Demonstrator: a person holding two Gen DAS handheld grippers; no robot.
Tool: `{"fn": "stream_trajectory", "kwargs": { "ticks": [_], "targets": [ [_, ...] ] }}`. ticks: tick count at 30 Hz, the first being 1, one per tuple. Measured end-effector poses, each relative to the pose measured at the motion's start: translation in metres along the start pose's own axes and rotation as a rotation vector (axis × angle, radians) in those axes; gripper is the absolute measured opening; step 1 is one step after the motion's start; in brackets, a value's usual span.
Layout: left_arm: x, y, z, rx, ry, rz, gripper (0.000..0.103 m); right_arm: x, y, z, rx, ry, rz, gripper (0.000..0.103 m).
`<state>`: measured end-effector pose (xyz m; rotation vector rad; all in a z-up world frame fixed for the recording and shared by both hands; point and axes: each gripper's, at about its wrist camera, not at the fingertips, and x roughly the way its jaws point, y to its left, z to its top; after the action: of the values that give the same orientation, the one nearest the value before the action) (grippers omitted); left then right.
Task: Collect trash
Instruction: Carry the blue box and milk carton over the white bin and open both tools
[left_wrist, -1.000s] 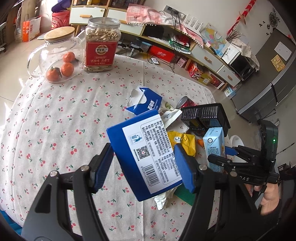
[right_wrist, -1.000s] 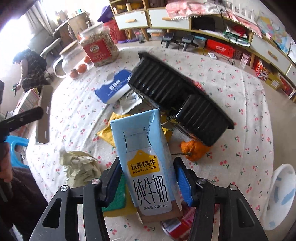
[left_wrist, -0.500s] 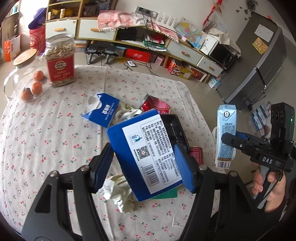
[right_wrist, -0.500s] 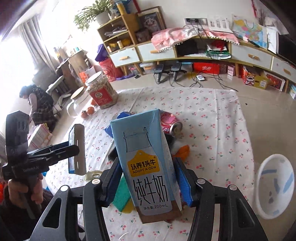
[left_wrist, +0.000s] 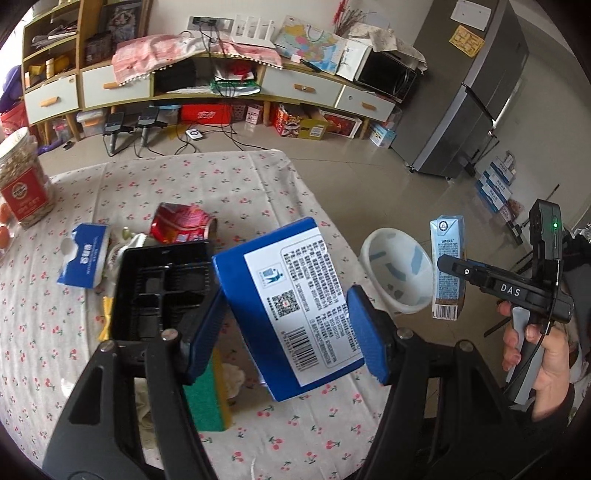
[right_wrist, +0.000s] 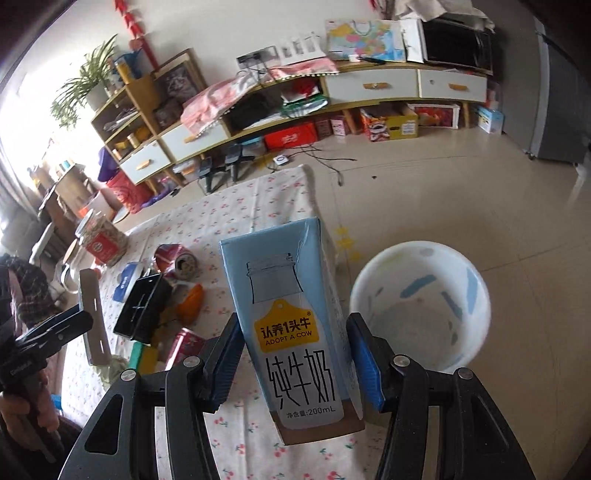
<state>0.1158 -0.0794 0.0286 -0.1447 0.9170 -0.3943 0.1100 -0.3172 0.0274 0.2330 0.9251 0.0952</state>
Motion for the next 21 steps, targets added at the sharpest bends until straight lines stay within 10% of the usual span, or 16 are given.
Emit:
{"fn": "stream_trajectory", "kwargs": {
  "ticks": [21],
  "targets": [
    [0.137, -0.143, 0.026, 0.21, 0.158, -0.082, 0.068, 0.036, -0.129, 0.004, 0.29, 0.026, -0.124, 0.061]
  ]
}}
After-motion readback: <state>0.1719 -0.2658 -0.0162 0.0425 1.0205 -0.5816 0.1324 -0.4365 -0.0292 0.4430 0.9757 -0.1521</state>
